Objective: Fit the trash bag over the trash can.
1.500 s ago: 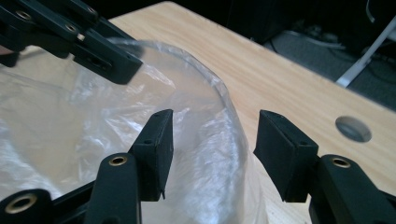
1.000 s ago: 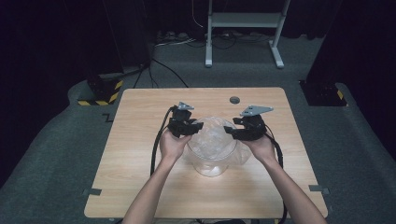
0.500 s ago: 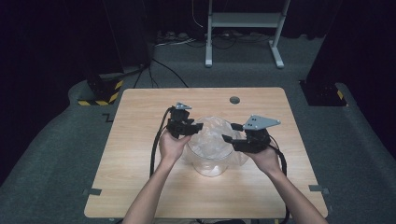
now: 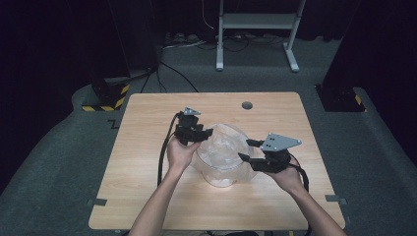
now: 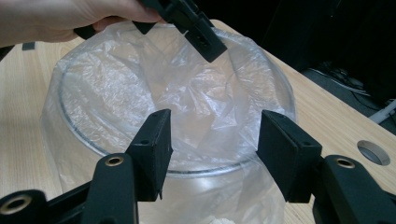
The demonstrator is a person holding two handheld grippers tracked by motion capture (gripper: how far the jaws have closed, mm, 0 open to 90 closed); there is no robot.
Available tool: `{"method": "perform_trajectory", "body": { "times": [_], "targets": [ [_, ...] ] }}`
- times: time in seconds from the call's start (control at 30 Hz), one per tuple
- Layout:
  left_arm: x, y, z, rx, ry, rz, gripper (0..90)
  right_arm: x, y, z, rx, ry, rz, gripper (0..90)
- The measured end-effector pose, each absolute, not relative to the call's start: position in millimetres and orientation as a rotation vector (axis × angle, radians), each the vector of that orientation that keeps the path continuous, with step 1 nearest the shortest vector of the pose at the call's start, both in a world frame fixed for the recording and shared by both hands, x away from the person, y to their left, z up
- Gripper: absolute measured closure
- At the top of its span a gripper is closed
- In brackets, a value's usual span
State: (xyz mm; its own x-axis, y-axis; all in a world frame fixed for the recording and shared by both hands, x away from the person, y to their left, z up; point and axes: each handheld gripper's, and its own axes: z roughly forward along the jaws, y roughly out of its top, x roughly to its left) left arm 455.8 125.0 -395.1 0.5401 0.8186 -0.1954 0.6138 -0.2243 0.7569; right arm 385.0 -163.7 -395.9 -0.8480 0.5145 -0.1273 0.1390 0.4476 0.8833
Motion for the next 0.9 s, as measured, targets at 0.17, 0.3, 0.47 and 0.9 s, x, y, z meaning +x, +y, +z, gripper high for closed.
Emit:
{"method": "perform_trajectory", "body": {
  "times": [0.17, 0.3, 0.47, 0.9],
  "targets": [
    [448, 134, -387, 1.883, 1.136, 0.282, 39.8, 386, -167, -391, 0.576, 2.273, 1.418, 44.3],
    [436, 141, -380, 1.857, 1.101, 0.295, 37.3, 390, -164, -389, 0.589, 2.266, 1.417, 46.2],
    [419, 156, -380, 1.821, 1.089, 0.318, 37.5, 401, -165, -398, 0.633, 2.28, 1.402, 51.5],
    [403, 199, -410, 1.758, 1.166, 0.273, 51.2, 399, -144, -392, 0.591, 2.299, 1.411, 49.6]
  ]
}}
